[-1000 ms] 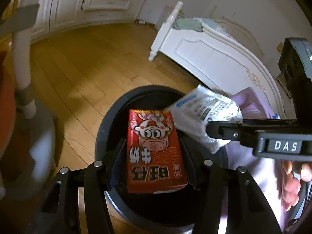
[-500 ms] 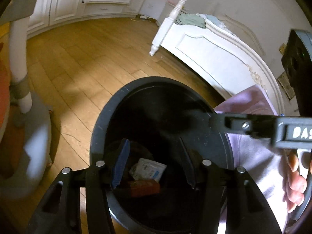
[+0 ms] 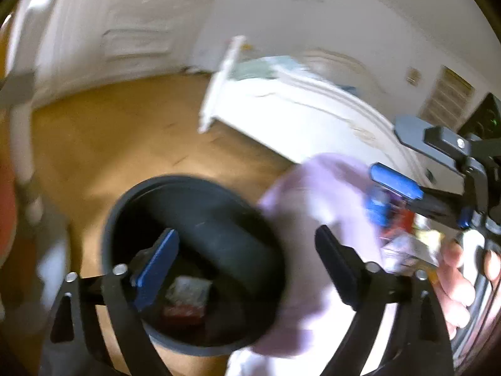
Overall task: Collect trash
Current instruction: 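Grasp the white milk carton with the left tool while the right tool grasps the yellow bag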
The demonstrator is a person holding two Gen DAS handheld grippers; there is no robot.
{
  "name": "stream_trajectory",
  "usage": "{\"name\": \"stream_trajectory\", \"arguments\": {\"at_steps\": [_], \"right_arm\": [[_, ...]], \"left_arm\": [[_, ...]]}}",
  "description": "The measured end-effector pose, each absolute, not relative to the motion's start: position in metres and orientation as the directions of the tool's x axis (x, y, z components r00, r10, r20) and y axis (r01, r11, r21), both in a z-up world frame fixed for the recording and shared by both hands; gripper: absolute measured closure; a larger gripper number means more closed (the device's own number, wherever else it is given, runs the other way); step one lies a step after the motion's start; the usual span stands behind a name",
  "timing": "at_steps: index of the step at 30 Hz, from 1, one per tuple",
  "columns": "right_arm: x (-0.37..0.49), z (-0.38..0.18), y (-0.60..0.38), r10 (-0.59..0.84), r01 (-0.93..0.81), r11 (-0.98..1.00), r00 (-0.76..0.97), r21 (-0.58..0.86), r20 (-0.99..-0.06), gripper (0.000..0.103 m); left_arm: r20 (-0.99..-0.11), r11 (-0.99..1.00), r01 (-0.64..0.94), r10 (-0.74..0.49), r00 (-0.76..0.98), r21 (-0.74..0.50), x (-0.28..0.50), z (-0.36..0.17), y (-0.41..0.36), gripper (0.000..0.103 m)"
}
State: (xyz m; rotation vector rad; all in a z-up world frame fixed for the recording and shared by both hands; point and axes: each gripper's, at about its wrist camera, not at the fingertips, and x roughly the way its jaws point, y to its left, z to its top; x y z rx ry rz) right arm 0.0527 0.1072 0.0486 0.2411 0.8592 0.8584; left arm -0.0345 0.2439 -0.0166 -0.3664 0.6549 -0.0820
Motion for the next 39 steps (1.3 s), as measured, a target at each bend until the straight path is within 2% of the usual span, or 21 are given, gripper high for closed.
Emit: {"name": "stream_trajectory", "arguments": {"at_steps": [5,9,13,16,21,26,36,38,39], "right_arm": [[0.037,0.074,0.012,0.669,-0.533,0.737,0.497,0.414,-0.553,0.015],[0.028,0.079,-0.061,0.577,-0.452,0.816,0.602,0.361,-0.552,0.015],[0.028,0.07,-0.146,0.45,-0.264,0.887,0.679,0.379,-0.581,0.015],[0.03,0.056,-0.199,0.37,-0.126,0.906,0.701,0.404,-0.61,0.015],[0.037,0.017,-0.264,0.262,0.092,0.901,0.665,0.425,-0.7,0.015],[0.046,-0.013,-0.281,0.254,0.169,0.882,0.615,0.439,-0.747,0.015],[0.079,-0.021,-0.262,0.256,0.151,0.898,0.583,0.412,-0.771,0.015],[0.084,-0.024,-0.258,0.248,0.147,0.906,0.578,0.398,-0.778,0.023],[0.085,-0.027,-0.256,0.249,0.141,0.91,0.568,0.391,-0.784,0.032]], "left_arm": [[-0.543,0.949,0.198,-0.304,0.783,-0.247,-0.03,0.016,0.166,0.009],[-0.548,0.919,0.391,-0.356,0.757,-0.057,-0.023,0.028,0.097,0.009],[-0.551,0.852,0.513,-0.379,0.744,0.107,-0.014,0.033,0.047,0.009],[-0.57,0.79,0.587,-0.403,0.716,0.177,-0.005,0.032,0.019,0.009],[-0.647,0.654,0.688,-0.383,0.659,0.314,0.001,0.015,-0.023,0.009],[-0.729,0.575,0.744,-0.339,0.595,0.34,0.014,-0.004,-0.045,0.009],[-0.784,0.571,0.753,-0.282,0.553,0.326,0.016,-0.021,-0.05,0.011],[-0.785,0.586,0.745,-0.278,0.554,0.318,0.017,-0.019,-0.047,0.017],[-0.785,0.596,0.741,-0.28,0.553,0.309,0.017,-0.019,-0.045,0.019]]}}
